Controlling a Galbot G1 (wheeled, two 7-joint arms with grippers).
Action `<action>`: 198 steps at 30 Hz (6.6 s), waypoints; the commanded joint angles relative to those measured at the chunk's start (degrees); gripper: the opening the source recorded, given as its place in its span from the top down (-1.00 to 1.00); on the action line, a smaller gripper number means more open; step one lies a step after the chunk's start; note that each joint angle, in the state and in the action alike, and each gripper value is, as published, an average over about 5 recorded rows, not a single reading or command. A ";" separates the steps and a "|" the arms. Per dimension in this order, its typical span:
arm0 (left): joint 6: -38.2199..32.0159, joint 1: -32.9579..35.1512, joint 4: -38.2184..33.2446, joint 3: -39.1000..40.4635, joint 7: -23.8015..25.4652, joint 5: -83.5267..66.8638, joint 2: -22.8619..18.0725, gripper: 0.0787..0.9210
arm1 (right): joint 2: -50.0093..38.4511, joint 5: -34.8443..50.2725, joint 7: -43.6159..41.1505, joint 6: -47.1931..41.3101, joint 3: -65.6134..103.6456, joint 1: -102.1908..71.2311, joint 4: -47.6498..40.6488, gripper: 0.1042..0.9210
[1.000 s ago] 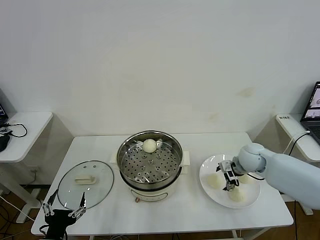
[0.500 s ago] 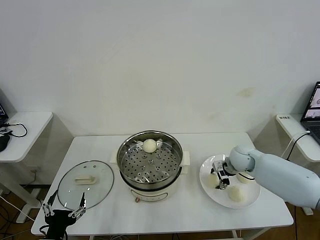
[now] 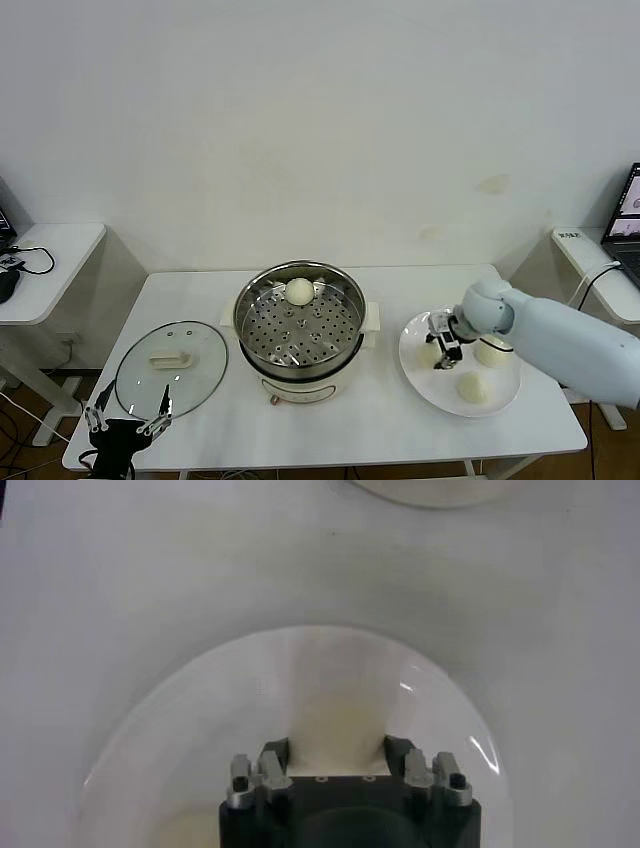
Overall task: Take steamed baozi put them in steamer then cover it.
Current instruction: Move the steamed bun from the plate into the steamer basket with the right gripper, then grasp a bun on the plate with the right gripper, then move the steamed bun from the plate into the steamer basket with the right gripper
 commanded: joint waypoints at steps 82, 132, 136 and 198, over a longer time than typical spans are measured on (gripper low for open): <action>0.41 -1.22 -2.89 -1.34 0.31 -0.87 0.65 -0.77 | 18.42 19.83 -5.45 -9.66 -20.67 39.32 6.83 -0.76; 0.77 0.03 -1.46 1.19 0.34 2.83 -1.78 -0.77 | -12.19 -11.51 -0.86 3.84 19.29 -24.53 8.11 -0.76; 0.78 0.02 -1.39 1.14 0.35 2.83 -1.77 -0.77 | -11.16 -11.49 -0.69 3.39 19.08 -24.16 7.01 -0.76; 0.73 -0.40 -2.03 0.79 0.33 2.69 -0.77 -0.77 | 13.59 15.55 -0.29 -2.32 -8.91 30.52 3.61 -0.20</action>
